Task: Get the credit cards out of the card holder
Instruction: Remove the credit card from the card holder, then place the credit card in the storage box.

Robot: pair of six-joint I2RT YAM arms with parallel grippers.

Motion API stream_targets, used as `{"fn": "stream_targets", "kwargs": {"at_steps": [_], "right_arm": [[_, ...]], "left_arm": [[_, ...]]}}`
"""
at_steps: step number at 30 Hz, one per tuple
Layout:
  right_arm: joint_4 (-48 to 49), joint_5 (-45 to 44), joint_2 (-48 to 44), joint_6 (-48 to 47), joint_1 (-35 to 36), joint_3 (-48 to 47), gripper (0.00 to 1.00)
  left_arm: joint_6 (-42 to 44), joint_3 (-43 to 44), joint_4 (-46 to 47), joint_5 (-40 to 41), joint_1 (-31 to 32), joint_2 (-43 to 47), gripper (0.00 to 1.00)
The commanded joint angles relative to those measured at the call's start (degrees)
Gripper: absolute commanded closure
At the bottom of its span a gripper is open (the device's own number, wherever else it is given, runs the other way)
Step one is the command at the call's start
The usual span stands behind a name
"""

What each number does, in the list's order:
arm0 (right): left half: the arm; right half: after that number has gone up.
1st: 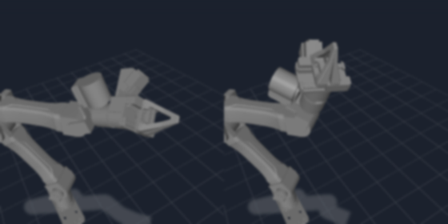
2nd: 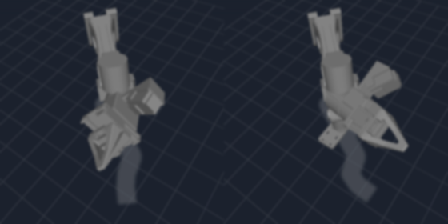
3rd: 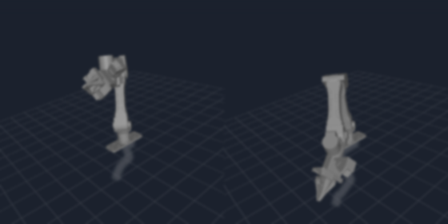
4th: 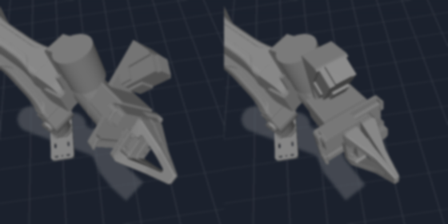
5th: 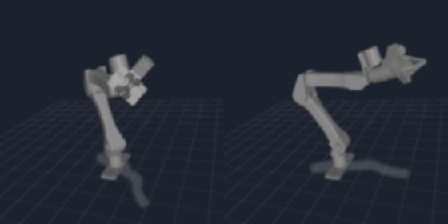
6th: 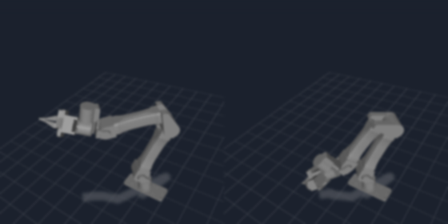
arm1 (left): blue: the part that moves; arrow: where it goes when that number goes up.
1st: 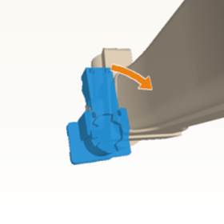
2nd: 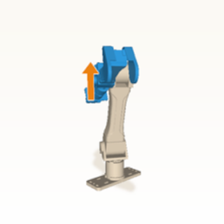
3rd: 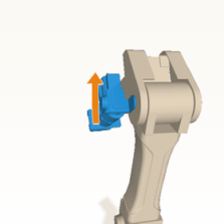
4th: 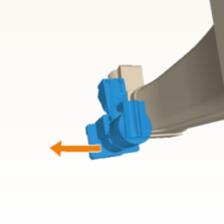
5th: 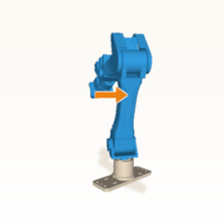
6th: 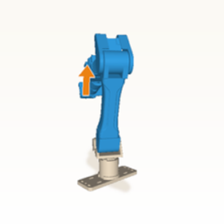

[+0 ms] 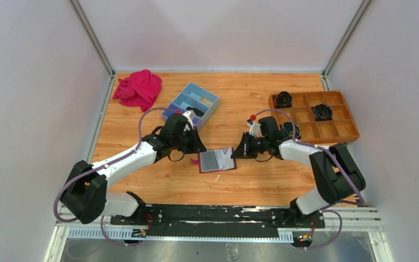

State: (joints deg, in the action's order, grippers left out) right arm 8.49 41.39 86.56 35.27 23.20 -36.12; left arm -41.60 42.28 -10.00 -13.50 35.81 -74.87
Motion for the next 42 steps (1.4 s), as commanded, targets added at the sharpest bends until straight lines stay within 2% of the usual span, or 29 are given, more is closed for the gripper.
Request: {"fn": "stream_targets", "kwargs": {"at_steps": [1, 9, 13, 17, 20, 26, 32, 38, 42], "right_arm": [[-3.8, -1.7, -2.7, -0.5, -0.5, -1.9, 1.00], [-6.3, -1.5, -6.0, 0.1, -0.5, -4.3, 1.00], [-12.1, -1.5, -8.0, -3.8, -0.5, -9.4, 1.00], [-18.8, -0.1, -6.4, -11.1, -0.3, -20.3, 1.00], [-21.1, 0.8, -2.7, -14.9, 0.0, -28.7, 1.00], [-25.6, 4.0, 9.6, -21.3, 2.6, -47.8, 1.00], [-32.6, 5.3, 23.8, -25.3, 4.8, -68.5, 1.00], [-33.8, 5.5, 33.5, -25.9, 4.9, -81.5, 1.00], [-33.9, 2.2, 36.6, -25.3, 5.2, -84.2, 1.00]], "left_arm": [[2.3, 2.1, -4.0, -0.1, 0.2, 0.1, 0.87], [1.0, 0.9, -0.9, -2.1, 0.2, -1.7, 0.87], [3.5, 4.3, -6.2, -0.2, -0.9, 1.7, 0.87], [5.8, 8.1, -13.6, -1.8, -7.7, 7.2, 0.87], [7.8, 12.0, -19.8, -3.0, -12.6, 10.7, 0.87], [12.2, 19.3, -27.9, -1.5, -18.0, 12.9, 0.87], [13.7, 21.8, -28.4, -3.5, -21.5, 12.2, 0.87], [14.9, 24.7, -28.6, -4.5, -22.1, 9.5, 0.87], [14.2, 23.5, -28.6, -2.9, -22.1, 9.0, 0.87]]}}
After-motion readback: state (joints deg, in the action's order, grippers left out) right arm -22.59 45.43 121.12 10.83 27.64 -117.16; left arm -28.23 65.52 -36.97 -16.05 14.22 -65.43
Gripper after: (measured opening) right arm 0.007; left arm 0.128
